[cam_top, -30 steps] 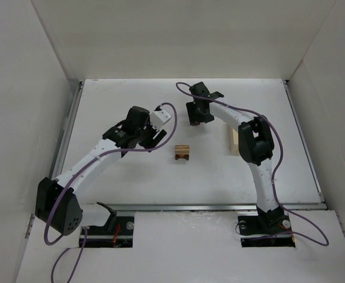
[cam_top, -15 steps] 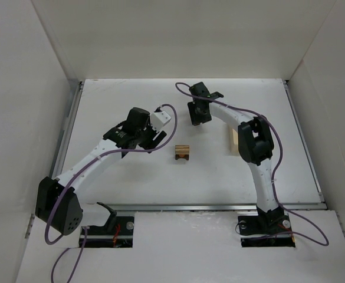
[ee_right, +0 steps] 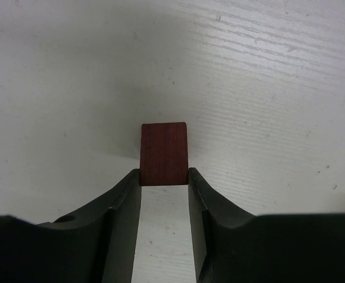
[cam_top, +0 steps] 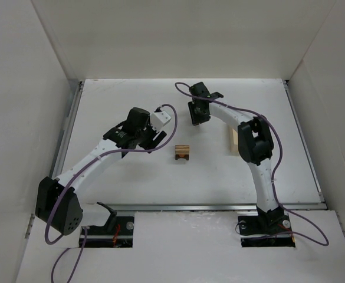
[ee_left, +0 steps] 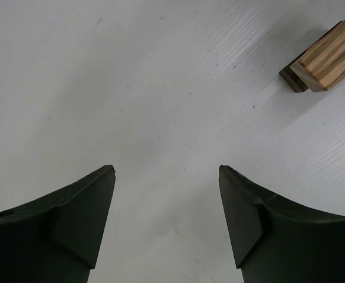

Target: Build the wood block tower

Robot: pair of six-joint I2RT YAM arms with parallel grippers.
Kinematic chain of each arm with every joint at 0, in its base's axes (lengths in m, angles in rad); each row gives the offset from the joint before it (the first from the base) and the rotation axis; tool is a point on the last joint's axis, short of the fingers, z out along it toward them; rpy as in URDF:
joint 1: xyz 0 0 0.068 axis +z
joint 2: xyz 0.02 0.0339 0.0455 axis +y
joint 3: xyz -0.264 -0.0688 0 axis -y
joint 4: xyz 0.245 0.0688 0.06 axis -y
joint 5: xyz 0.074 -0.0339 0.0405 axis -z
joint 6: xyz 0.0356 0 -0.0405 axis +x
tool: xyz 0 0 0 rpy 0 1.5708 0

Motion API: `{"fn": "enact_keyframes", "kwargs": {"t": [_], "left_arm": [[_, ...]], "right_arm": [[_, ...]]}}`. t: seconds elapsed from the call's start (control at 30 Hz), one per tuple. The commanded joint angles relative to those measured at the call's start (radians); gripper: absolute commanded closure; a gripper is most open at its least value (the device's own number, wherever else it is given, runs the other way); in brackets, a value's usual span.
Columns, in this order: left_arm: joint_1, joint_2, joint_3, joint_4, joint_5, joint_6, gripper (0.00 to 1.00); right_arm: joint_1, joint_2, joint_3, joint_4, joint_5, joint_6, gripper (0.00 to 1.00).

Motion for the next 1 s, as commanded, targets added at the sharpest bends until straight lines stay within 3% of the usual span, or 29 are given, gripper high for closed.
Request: {"fn": "enact_keyframes", "kwargs": {"t": [0.0, 0.2, 0.37, 0.47, 0.53, 0.6, 0.67, 0.73, 0.83, 0.9, 0.97], "left_arm": [[0.002, 0.004, -0.012, 0.025, 0.005, -0.003, 0.32], [0.002, 0.004, -0.012, 0.025, 0.005, 0.007, 0.32], [0.002, 0.004, 0.000, 0.025, -0.044, 0.028, 0.33], [0.002, 0.004, 0.053, 0.025, -0.122, 0.089, 0.34], [0.002, 0.004, 0.086, 0.040, -0.217, 0.141, 0.34], [0.002, -0.009, 0.098, 0.101, -0.283, 0.279, 0.34], [-0.010, -0.063, 0.078, 0.267, -0.346, 0.411, 0.34], [-0.010, -0.118, -0.007, 0.441, -0.346, 0.644, 0.34], [-0.028, -0.216, -0.141, 0.815, -0.204, 0.929, 0.33], [-0.038, -0.255, -0.183, 1.033, -0.062, 1.006, 0.31], [-0.047, -0.267, -0.213, 1.133, 0.029, 1.054, 0.30]], "right_arm": [[-0.006, 0.007, 0.025, 0.028, -0.010, -0.006, 0.69], [-0.006, 0.007, 0.035, 0.008, -0.010, -0.006, 0.85], [-0.031, -0.060, 0.168, -0.123, -0.108, 0.042, 0.97], [-0.098, -0.167, 0.190, -0.147, -0.332, 0.128, 0.98], [-0.144, -0.274, 0.138, -0.090, -0.567, 0.228, 0.99], [-0.204, -0.341, 0.030, -0.003, -0.691, 0.291, 1.00], [-0.230, -0.419, -0.020, 0.024, -0.787, 0.346, 1.00], [-0.241, -0.462, -0.072, 0.047, -0.840, 0.362, 1.00], [-0.241, -0.566, -0.161, 0.146, -0.973, 0.434, 1.00], [-0.241, -0.649, -0.207, 0.203, -1.035, 0.511, 1.00], [-0.241, -0.724, -0.259, 0.249, -1.035, 0.539, 1.00]]}}
